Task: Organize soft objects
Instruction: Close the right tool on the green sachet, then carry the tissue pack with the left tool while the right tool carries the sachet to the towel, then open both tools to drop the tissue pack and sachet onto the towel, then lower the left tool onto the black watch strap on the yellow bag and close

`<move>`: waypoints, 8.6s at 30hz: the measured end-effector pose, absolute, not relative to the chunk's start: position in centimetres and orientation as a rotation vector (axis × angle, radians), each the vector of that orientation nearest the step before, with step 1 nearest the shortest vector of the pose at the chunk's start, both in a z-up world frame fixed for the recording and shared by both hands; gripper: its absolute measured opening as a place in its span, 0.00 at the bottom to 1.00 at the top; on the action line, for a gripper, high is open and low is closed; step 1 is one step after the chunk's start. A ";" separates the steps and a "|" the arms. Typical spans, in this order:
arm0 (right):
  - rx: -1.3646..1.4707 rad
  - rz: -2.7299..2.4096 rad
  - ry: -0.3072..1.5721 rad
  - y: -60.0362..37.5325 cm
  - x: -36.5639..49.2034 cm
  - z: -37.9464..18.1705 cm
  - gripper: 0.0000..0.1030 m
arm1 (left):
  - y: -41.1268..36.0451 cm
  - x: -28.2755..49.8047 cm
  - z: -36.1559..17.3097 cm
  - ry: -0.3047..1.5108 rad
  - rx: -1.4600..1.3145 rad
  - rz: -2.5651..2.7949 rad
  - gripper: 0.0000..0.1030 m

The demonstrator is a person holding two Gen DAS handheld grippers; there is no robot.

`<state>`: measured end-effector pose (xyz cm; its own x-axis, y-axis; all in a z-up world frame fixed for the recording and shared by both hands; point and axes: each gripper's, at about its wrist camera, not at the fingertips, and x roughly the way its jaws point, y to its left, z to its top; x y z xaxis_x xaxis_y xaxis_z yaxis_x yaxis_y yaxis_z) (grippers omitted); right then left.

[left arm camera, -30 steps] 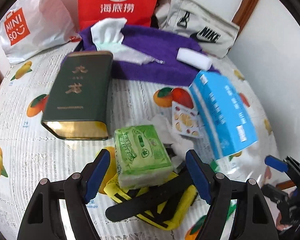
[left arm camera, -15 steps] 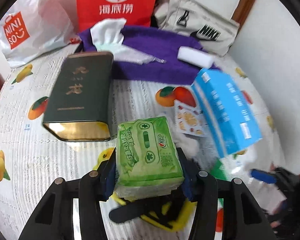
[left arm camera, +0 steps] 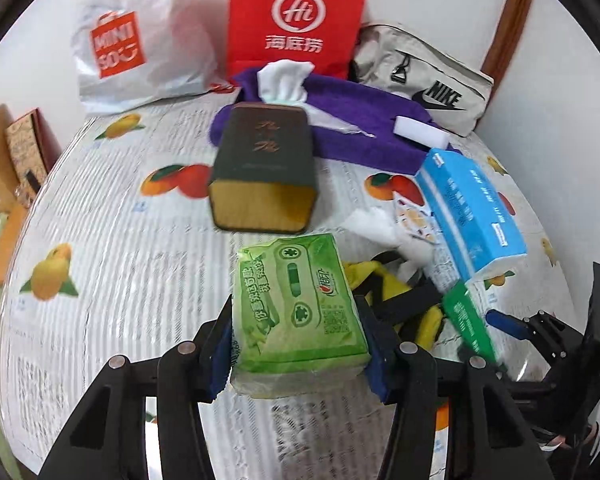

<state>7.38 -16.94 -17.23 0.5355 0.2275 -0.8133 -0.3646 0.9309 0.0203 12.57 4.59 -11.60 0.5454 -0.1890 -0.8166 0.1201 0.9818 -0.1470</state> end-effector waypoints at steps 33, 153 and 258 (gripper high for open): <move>-0.002 0.227 0.903 -21.8 5.6 -17.5 0.31 | 5.4 10.6 -16.6 0.872 -0.041 -0.191 0.57; -0.028 0.283 1.004 -20.4 38.3 -12.6 0.29 | -1.4 41.0 -10.5 0.987 -0.030 -0.240 0.48; 0.031 0.346 0.969 -19.3 8.2 -14.4 0.58 | -0.8 13.3 -14.9 0.990 0.109 -0.482 0.22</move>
